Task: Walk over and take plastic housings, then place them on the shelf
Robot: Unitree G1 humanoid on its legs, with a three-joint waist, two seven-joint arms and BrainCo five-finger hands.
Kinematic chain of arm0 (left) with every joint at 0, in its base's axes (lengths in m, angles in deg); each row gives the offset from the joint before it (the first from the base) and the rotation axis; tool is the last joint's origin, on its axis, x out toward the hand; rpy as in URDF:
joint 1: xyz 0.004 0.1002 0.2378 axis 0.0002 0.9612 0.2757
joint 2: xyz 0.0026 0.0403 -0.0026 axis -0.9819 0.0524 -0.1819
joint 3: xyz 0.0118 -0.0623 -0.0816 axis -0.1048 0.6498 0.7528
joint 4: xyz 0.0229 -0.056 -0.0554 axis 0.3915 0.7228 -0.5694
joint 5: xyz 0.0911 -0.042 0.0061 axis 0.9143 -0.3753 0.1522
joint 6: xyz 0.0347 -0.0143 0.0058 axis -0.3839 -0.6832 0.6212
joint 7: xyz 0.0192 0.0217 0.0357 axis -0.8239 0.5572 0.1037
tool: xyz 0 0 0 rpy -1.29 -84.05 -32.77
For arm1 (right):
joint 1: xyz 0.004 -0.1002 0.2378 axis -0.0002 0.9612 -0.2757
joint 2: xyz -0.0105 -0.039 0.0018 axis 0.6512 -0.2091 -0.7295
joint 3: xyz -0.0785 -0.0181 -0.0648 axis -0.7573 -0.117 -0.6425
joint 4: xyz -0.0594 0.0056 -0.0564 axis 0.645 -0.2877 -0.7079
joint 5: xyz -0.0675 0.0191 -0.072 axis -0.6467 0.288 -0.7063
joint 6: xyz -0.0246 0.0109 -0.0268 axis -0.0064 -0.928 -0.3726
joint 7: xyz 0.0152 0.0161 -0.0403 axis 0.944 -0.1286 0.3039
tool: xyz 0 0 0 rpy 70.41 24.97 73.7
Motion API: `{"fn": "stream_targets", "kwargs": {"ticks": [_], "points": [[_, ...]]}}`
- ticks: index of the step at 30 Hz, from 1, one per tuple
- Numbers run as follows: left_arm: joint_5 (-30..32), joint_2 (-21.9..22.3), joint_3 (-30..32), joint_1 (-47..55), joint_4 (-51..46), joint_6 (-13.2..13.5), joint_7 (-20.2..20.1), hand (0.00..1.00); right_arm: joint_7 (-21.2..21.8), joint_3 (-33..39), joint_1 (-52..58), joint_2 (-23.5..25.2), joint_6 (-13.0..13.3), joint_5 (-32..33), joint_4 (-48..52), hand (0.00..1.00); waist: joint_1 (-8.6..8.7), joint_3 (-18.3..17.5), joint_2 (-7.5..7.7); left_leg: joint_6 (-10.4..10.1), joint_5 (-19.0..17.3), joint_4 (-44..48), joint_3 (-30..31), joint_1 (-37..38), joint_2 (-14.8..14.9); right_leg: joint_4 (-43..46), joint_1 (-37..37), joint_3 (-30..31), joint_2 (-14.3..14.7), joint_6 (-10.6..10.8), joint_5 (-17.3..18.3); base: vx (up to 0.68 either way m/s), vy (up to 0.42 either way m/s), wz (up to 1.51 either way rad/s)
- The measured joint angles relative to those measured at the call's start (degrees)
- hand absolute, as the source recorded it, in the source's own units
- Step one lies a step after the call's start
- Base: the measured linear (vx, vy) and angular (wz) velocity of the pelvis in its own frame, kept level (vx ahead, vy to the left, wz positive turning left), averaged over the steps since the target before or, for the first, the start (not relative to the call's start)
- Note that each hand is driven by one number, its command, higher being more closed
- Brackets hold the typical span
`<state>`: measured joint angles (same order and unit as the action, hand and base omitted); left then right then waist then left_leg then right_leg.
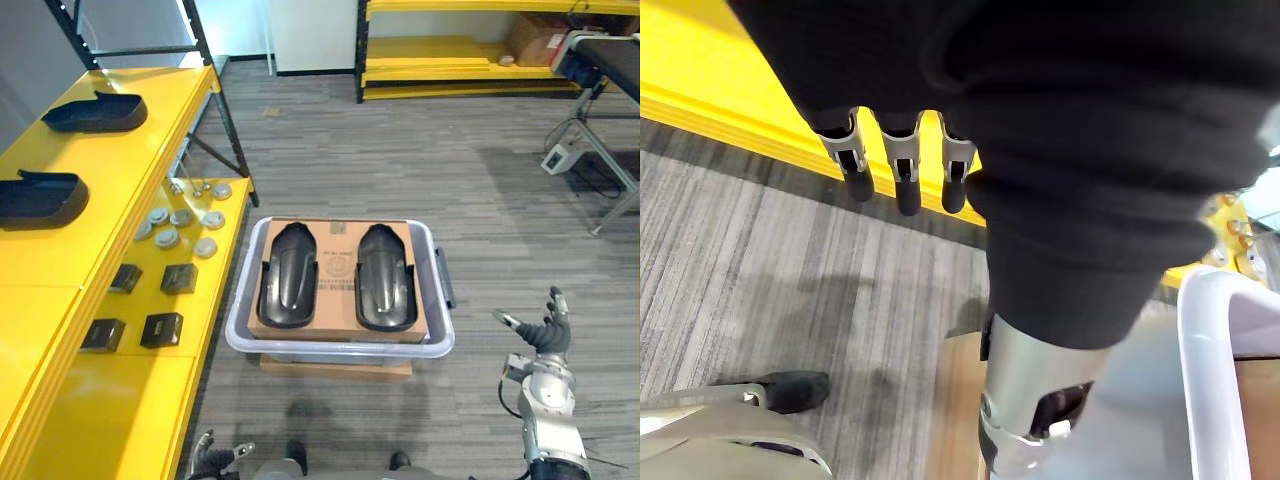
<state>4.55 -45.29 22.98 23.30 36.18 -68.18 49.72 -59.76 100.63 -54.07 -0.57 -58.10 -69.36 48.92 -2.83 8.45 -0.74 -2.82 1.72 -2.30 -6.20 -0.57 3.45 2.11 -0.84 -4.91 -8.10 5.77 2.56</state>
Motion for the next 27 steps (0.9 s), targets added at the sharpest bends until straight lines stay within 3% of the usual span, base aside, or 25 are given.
{"fn": "stream_targets", "kwargs": {"ticks": [5, 9, 16, 17, 19, 27], "points": [[0.0, 0.0, -0.5, -0.1, -0.1, 0.0, 0.2, 0.0, -2.1, -2.4, -7.3, -1.2, -3.2, -3.2, -8.6, 0.0, -1.52, 2.9, -0.03, 0.1, 1.8, -1.8, 2.8, -2.3, -0.4, -0.2, 1.2, -2.8, -0.1, -0.1, -0.1, -0.03, -0.01, 0.28], [0.0, 0.0, -0.8, -0.3, -0.3, 0.1, 0.5, 0.0, -2.1, -4.2, -11.9, -1.3, -4.2, -4.3, -12.9, 0.0, -2.5, 3.9, -0.07, 0.1, 1.8, -1.8, 3.1, -3.2, -0.5, -0.3, 2.0, -3.0, -0.2, -0.1, -0.1, 0.01, 0.0, 0.07], [-0.3, 0.3, -3.8, -3.4, -1.8, 1.3, 1.7, 0.0, -2.3, -5.1, -27.8, -4.4, -6.7, -5.3, -29.5, 0.0, -3.0, 8.8, -1.65, 0.4, 3.1, -1.5, 4.7, -6.8, -0.5, 0.1, 4.3, -4.6, -0.1, -0.6, -0.4, -0.01, -0.005, 0.12], [-0.4, 0.3, -4.2, -3.7, -1.8, 1.3, 1.8, 0.0, -2.4, -5.1, -29.2, -4.8, -6.8, -5.3, -30.8, 1.0, -3.11, 9.3, -1.89, 0.5, 3.3, -1.5, 4.7, -7.1, -0.5, 0.1, 4.6, -4.6, -0.1, -0.7, -0.5, -0.04, 0.007, 0.01], [-0.5, 0.5, -4.6, -4.9, -2.0, 1.4, 2.1, 0.0, -3.2, -5.0, -33.6, -6.3, -7.0, -5.4, -35.4, 1.0, -4.23, 11.4, -2.54, 0.6, 3.4, -1.4, 4.7, -7.6, -0.5, 0.2, 5.1, -4.6, -0.1, -1.0, -0.9, 0.0, 0.0, 0.0], [-2.4, 0.2, -6.1, -6.1, -2.4, 2.1, 3.2, 0.0, -4.5, -4.1, -40.8, -10.1, -8.2, -5.3, -42.8, 1.0, -4.33, 13.3, -3.02, 0.2, 4.1, -1.1, 6.5, -9.6, -0.6, 0.4, 6.0, -6.0, -0.1, -1.1, -0.9, -0.02, 0.001, 0.11]]}}
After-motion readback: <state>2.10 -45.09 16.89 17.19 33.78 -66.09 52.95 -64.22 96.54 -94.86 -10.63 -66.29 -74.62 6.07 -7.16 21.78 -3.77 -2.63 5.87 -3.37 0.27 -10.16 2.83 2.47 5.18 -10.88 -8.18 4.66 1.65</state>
